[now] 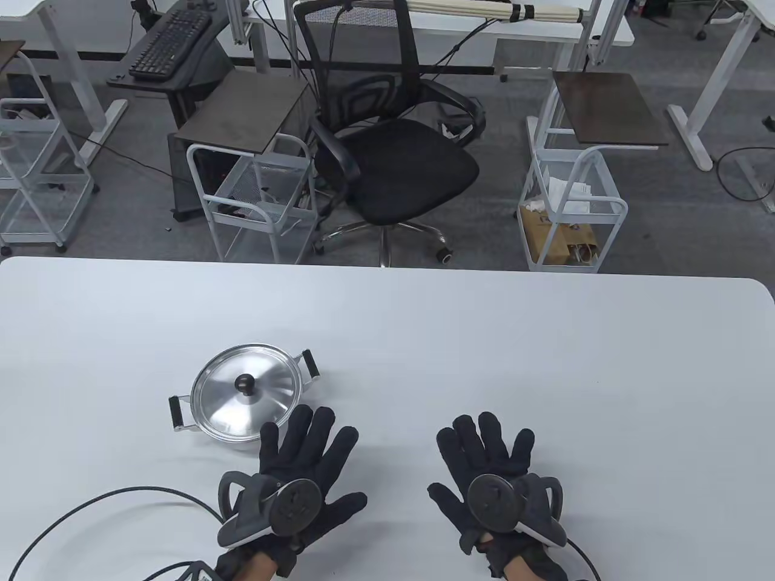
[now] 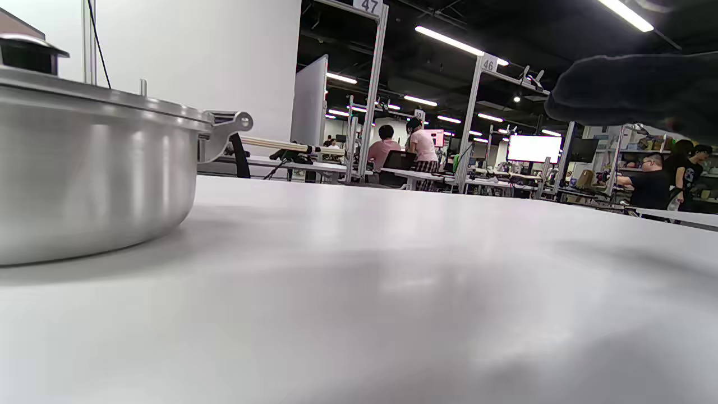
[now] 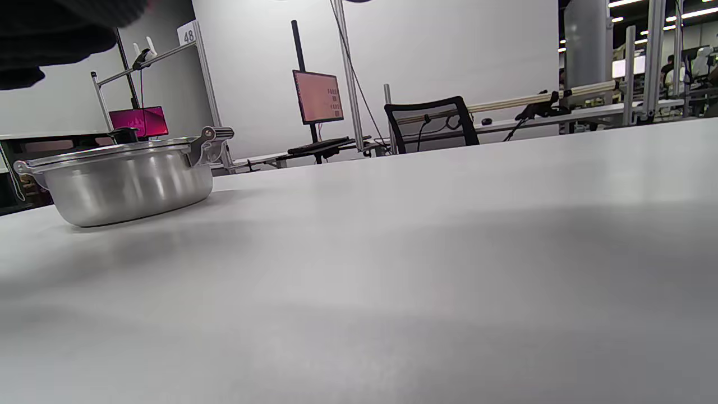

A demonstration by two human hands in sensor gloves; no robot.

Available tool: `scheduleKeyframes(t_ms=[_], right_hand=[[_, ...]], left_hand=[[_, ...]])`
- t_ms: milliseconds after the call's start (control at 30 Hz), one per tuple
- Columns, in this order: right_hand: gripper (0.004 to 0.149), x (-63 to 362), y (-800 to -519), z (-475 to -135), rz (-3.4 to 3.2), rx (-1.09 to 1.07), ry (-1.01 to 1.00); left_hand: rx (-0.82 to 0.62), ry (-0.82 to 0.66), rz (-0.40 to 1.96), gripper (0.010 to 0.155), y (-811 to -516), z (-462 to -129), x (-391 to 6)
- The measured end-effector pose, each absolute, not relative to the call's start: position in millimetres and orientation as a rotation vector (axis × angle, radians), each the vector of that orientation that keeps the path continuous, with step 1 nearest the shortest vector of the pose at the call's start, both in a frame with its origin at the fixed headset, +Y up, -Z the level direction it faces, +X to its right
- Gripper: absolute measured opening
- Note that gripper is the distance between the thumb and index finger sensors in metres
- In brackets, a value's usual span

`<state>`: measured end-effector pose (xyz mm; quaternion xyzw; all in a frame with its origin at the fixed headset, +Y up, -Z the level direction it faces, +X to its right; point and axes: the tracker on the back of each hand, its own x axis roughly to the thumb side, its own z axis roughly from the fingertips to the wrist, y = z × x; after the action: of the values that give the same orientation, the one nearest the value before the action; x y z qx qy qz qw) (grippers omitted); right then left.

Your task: Remove lid from the pot

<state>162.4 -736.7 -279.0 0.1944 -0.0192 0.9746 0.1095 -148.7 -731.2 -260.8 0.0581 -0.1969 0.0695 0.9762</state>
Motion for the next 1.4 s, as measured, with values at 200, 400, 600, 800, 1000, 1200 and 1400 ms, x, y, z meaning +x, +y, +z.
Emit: scheduleKeyframes(t_ms=[200, 400, 600, 800, 1000, 1200, 1400], right_hand=[[0.075, 164.4, -734.9, -279.1, 2.838, 0.55, -0.074], [0.075, 166.9, -733.8, -280.2, 2.82, 0.541, -0.069], [0.075, 169.9, -734.5, -280.2, 2.791, 0.529, -0.057], [0.074, 172.1, -732.9, -279.6, 2.764, 0.523, -0.056], [0.074, 173.2, -732.4, -279.9, 2.759, 0.516, -0.051], [0.073, 174.4, -732.2, -279.9, 2.755, 0.504, -0.039], [0.073, 176.8, -732.2, -281.3, 2.748, 0.492, -0.039]], left_hand=[[0.152, -0.386, 0.181, 0.088, -729.6, -258.6, -153.3], [0.168, -0.375, 0.219, 0.088, -729.4, -258.2, -160.6], [0.177, -0.376, 0.216, 0.087, -729.2, -257.7, -159.7], [0.234, -0.351, 0.223, 0.087, -710.5, -259.4, -168.0], [0.284, -0.254, 0.315, 0.087, -685.4, -268.4, -205.3], [0.293, -0.05, 0.41, 0.085, -680.5, -287.5, -267.1], [0.244, 0.203, 0.592, 0.08, -705.7, -300.5, -332.1]])
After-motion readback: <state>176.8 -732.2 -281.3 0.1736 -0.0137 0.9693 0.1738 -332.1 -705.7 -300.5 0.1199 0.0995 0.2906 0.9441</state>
